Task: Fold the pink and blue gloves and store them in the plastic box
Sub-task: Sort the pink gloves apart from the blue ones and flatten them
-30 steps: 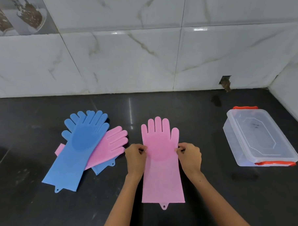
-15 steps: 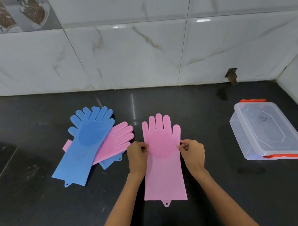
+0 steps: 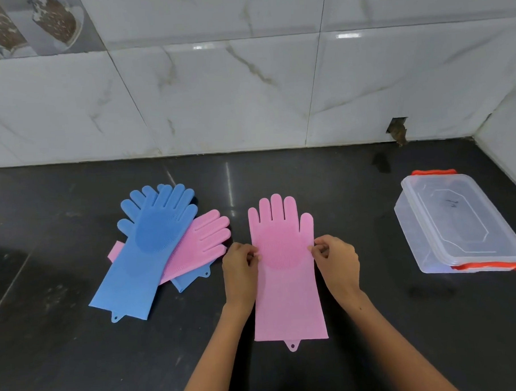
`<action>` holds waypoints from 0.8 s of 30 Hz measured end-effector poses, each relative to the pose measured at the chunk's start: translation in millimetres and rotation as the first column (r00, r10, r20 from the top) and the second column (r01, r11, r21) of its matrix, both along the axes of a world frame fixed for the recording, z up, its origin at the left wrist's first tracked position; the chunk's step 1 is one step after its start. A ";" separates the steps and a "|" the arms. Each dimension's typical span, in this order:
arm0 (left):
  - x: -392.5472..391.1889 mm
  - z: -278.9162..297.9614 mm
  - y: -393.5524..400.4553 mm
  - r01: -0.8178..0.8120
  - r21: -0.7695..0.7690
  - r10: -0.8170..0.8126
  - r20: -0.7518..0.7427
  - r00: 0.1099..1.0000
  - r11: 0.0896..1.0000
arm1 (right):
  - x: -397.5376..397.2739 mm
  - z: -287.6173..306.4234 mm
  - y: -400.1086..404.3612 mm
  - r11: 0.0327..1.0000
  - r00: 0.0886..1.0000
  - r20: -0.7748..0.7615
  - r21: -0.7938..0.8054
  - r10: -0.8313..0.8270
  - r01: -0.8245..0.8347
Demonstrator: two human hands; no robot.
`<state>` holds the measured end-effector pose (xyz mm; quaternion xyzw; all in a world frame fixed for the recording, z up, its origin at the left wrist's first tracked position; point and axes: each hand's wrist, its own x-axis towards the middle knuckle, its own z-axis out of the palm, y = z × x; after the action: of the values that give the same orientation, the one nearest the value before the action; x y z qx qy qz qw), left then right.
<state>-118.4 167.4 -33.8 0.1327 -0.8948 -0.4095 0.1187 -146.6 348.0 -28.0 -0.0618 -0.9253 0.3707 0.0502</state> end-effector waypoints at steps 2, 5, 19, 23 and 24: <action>6.6 2.8 -2.9 0.005 0.004 -0.004 -0.019 1.000 1.000 | 2.6 1.7 -1.5 0.999 0.999 -0.026 0.014 0.033 -0.032; 20.4 7.9 -12.6 -0.018 -0.016 0.017 -0.051 0.999 1.000 | 6.4 5.7 -12.6 0.992 0.989 -0.072 0.005 0.128 -0.128; 53.8 16.8 -121.8 -0.148 -0.357 0.173 0.040 0.984 0.922 | -3.8 21.7 -132.9 0.714 0.708 -0.112 0.195 0.697 -0.672; 46.5 11.9 -154.5 0.076 -0.437 -0.003 0.164 0.986 0.896 | -24.3 20.3 -165.2 0.548 0.606 0.030 0.391 0.795 -0.739; 45.9 10.0 -160.1 0.098 -0.453 -0.013 0.186 0.982 0.886 | -29.1 18.9 -170.8 0.497 0.587 0.086 0.441 0.805 -0.747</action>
<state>-72.5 7.3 -23.8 0.1111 -0.9767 -0.1755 0.0545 -175.7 177.2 -9.1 0.3984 -0.9049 0.1418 -0.0489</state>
